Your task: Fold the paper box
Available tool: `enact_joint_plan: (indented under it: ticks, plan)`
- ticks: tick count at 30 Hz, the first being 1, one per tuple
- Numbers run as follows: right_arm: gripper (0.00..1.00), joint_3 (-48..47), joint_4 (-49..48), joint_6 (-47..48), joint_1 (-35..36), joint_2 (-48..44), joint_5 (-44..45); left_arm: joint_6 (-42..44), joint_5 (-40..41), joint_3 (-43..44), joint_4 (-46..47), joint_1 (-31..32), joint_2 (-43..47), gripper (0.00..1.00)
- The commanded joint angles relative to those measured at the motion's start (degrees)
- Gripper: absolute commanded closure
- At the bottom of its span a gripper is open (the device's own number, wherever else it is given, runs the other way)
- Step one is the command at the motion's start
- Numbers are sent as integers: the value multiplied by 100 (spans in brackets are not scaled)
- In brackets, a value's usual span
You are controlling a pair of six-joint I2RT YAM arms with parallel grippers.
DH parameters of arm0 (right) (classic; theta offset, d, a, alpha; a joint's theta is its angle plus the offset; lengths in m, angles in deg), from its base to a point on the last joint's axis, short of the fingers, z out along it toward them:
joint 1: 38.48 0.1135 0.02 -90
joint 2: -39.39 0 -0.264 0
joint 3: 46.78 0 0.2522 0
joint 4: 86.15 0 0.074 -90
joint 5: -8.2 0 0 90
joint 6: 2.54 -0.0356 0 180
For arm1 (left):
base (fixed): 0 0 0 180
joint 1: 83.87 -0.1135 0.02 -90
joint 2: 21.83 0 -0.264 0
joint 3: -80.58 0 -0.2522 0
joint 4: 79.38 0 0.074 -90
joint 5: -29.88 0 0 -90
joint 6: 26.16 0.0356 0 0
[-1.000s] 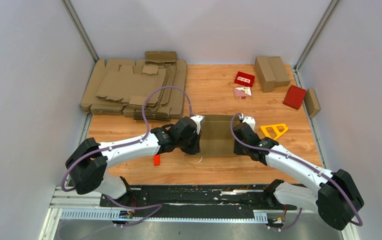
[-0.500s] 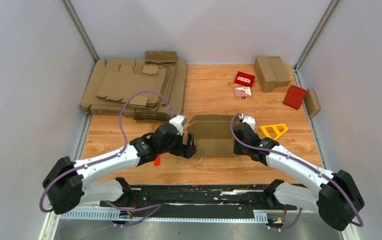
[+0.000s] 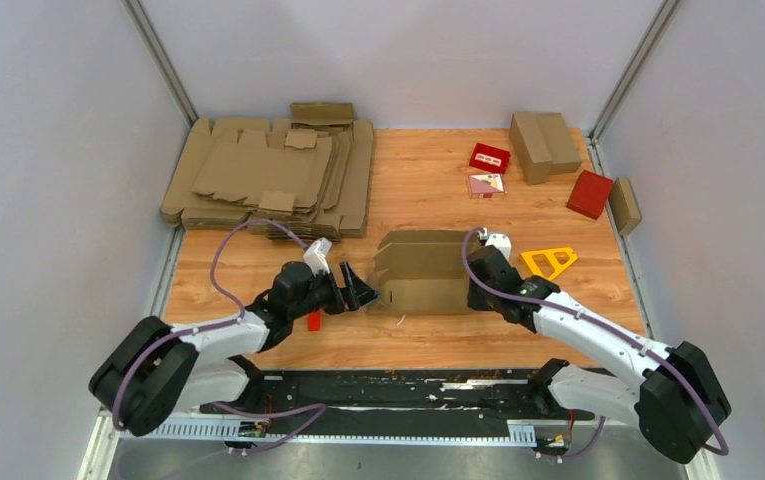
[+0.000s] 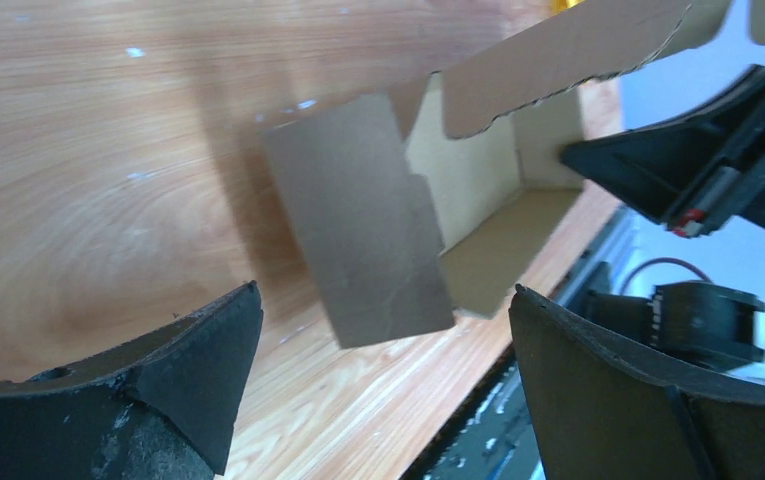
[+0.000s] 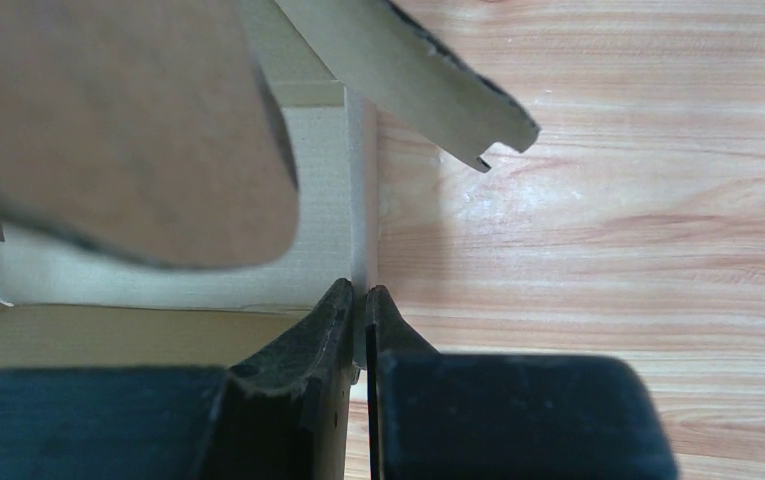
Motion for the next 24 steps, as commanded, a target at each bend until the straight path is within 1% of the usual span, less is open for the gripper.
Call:
enact_joint_plan:
  ticks: [1, 5, 10, 13, 16, 21, 24]
  plan:
    - [98, 5, -257, 40, 24, -152, -98, -940, -722, -136, 2376, -41, -741, 0]
    - [98, 22, -318, 45, 31, -160, -161, -1136, -920, -102, 3283, -41, -1435, 1]
    - [98, 3, -369, 37, 24, -47, -208, -1398, -1274, 45, 4321, -35, -2222, 9]
    - [99, -4, -402, 53, 25, 25, -250, -1416, -1366, 122, 4450, -24, -2396, 13]
    - [99, 11, -455, 48, 30, 96, -253, -1100, -1331, 370, 3887, 120, -2362, 14]
    - [99, 14, -487, 53, 28, 157, -295, -323, -1051, 856, 2498, 476, -2100, 14]
    - [99, -3, -470, 48, 24, 157, -280, 293, -609, 1240, 960, 627, -1864, 13]
